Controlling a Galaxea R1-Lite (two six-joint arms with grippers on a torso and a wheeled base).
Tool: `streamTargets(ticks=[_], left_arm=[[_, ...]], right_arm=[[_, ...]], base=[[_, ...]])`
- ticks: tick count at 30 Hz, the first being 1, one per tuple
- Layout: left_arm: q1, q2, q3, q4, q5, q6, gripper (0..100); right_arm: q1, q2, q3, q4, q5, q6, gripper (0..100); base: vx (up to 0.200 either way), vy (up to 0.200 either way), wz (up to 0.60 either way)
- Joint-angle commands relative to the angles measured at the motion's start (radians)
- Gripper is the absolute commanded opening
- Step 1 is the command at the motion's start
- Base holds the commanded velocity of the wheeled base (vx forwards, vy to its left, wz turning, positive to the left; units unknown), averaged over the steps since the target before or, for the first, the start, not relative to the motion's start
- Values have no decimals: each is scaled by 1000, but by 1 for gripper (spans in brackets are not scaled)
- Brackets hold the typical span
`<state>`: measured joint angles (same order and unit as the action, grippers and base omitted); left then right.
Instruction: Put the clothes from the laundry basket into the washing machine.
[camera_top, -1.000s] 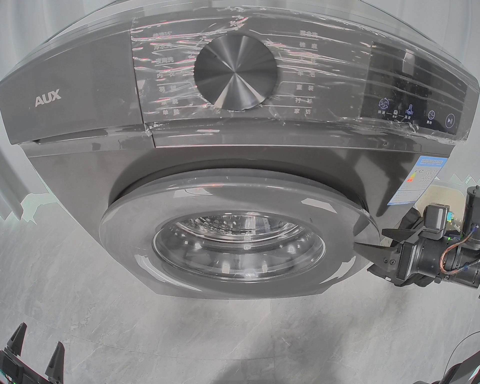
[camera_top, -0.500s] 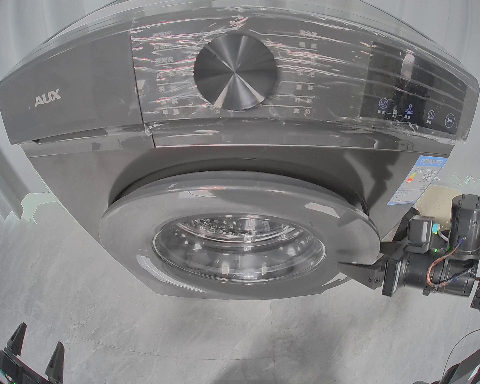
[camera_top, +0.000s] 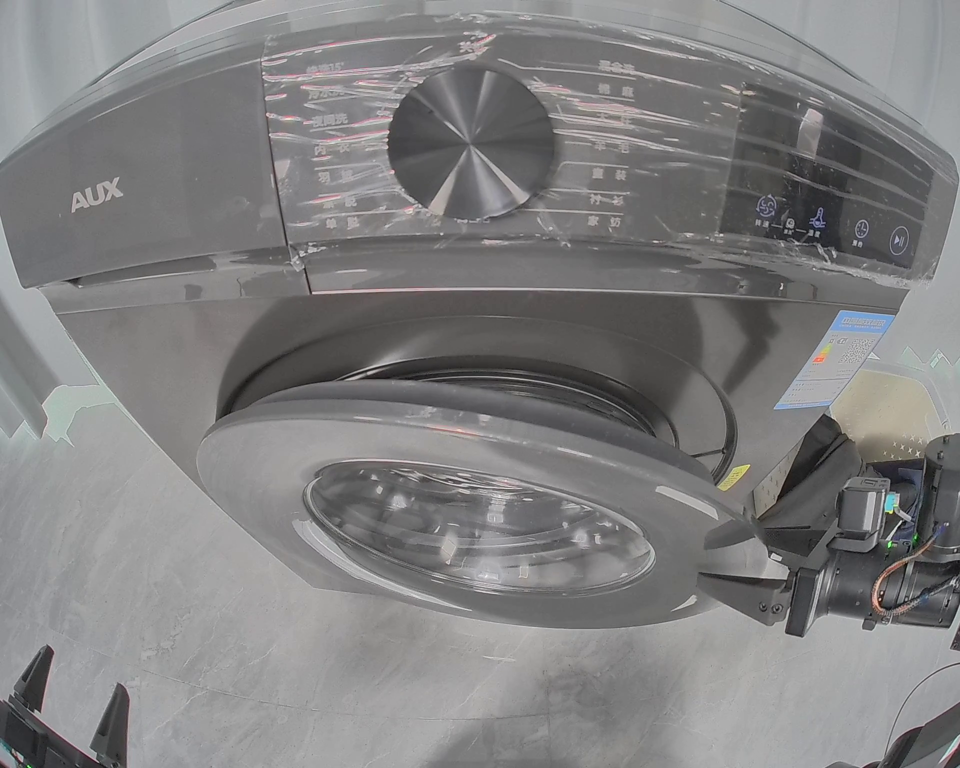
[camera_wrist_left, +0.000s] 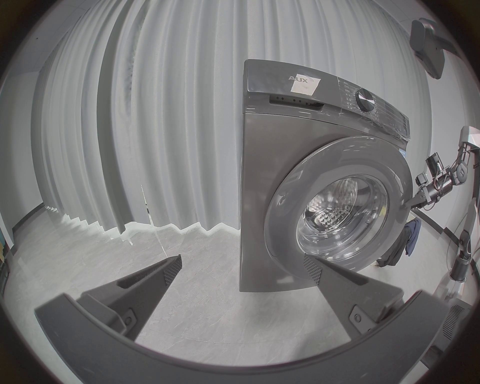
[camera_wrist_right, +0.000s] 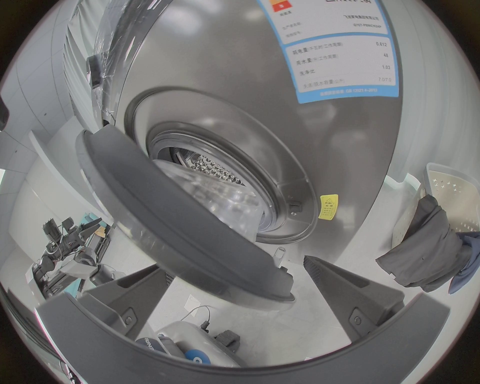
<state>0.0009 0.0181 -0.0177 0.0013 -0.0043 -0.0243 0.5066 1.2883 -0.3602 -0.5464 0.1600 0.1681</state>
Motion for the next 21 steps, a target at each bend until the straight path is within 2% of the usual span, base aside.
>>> streamTargets(ticks=[1,5,8,12,14,17,21], left_arm=[[-1,-17,16,-1,0,1,100],[1,-17,16,0,0,0,100],[1,-17,16,-1,0,1,100],[-1,-17,16,-1,0,0,100],[-1,-17,16,-1,0,1,100],[-1,-17,16,0,0,0,100],[-1,-17,16,0,0,1,100]], right_arm=[[-28,32,3,-60,0,5,100],[-43,118,4,-165,0,4,100],[-30,152,37,-237,4,4,100],[0,160,67,-259,10,4,100],[7,149,75,-256,30,4,100],[7,118,103,-257,87,-2,100],[-3,95,109,-257,96,-5,100]], base=[[-200,0,0],[-200,0,0],[0,0,0],[0,0,0],[0,0,0],[0,0,0],[0,0,0]])
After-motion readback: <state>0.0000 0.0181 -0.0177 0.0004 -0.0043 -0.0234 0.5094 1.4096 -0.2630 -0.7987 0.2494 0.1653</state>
